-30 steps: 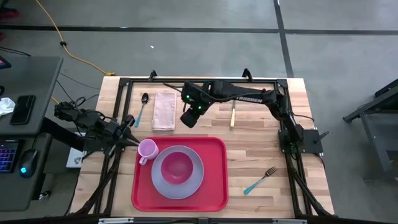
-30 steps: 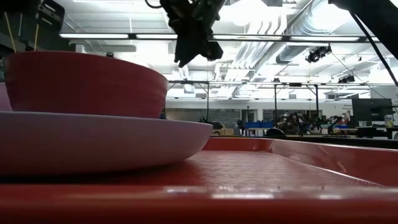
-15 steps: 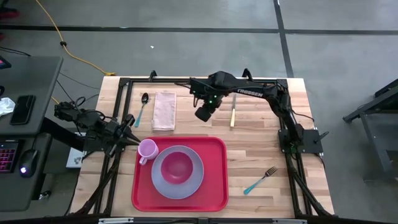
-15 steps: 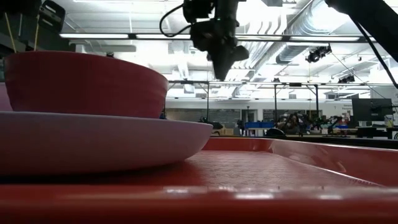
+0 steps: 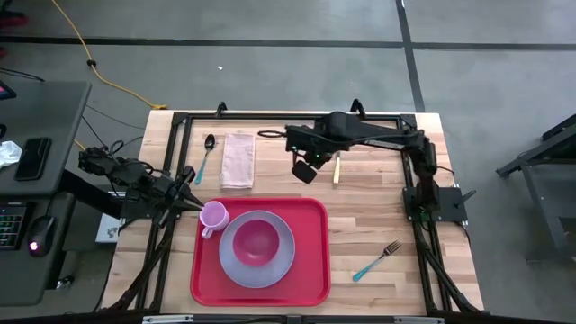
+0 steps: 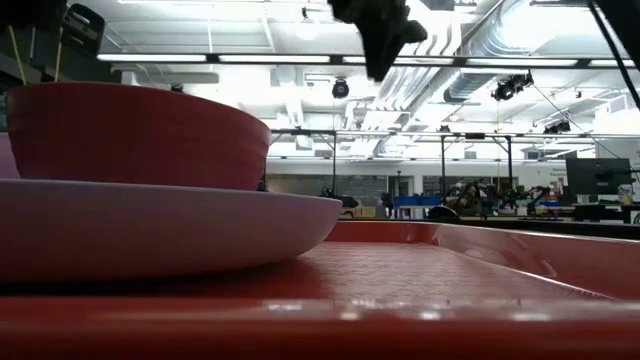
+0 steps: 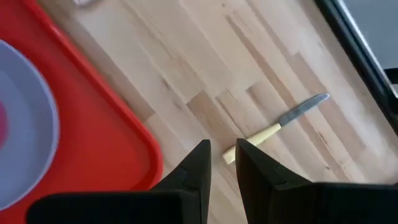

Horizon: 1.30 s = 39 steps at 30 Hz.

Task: Set up tray
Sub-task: Put the peach napkin to the right of the purple plate on the orange serving tray

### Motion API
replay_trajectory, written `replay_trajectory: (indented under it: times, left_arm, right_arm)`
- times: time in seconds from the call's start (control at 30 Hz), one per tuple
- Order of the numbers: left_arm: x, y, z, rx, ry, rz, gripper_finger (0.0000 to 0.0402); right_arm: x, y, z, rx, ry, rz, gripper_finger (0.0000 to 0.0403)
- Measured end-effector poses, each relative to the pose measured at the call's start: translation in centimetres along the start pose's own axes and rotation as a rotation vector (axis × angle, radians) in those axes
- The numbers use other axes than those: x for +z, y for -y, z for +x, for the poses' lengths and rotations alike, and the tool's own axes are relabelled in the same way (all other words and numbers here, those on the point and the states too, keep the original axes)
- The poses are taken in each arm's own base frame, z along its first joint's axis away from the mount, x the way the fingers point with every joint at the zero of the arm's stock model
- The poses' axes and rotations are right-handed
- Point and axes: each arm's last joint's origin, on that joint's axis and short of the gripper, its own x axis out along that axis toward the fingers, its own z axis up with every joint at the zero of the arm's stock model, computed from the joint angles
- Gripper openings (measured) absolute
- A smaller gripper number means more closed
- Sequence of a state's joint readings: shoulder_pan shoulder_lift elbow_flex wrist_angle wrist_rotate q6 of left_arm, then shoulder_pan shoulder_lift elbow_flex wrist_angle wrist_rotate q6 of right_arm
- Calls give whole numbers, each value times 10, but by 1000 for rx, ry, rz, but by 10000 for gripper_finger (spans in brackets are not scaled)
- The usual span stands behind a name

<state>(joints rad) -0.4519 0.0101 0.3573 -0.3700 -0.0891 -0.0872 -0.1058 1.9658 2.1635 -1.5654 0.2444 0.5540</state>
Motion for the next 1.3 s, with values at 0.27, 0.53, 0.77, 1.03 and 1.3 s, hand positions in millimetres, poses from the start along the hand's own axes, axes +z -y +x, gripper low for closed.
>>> replay_trajectory:
  times: [0.27,0.53,0.77,1.03,1.3]
  left_arm:
    - [0,0,0,-1,0,0,85]
    - [0,0,0,-2,0,0,85]
    - [-1,0,0,-2,-9,1,85]
    - [-2,1,0,-44,-19,-1,85]
    - [-2,1,0,-44,-19,0,85]
  right_arm:
    - [-19,-1,-33,1,98,32,53]
    - [-28,-11,-41,12,118,23,53]
    - [-31,-15,-42,-13,143,32,53]
    - [-57,0,-18,-113,52,86,53]
    - [-94,24,-6,-29,99,217,53]
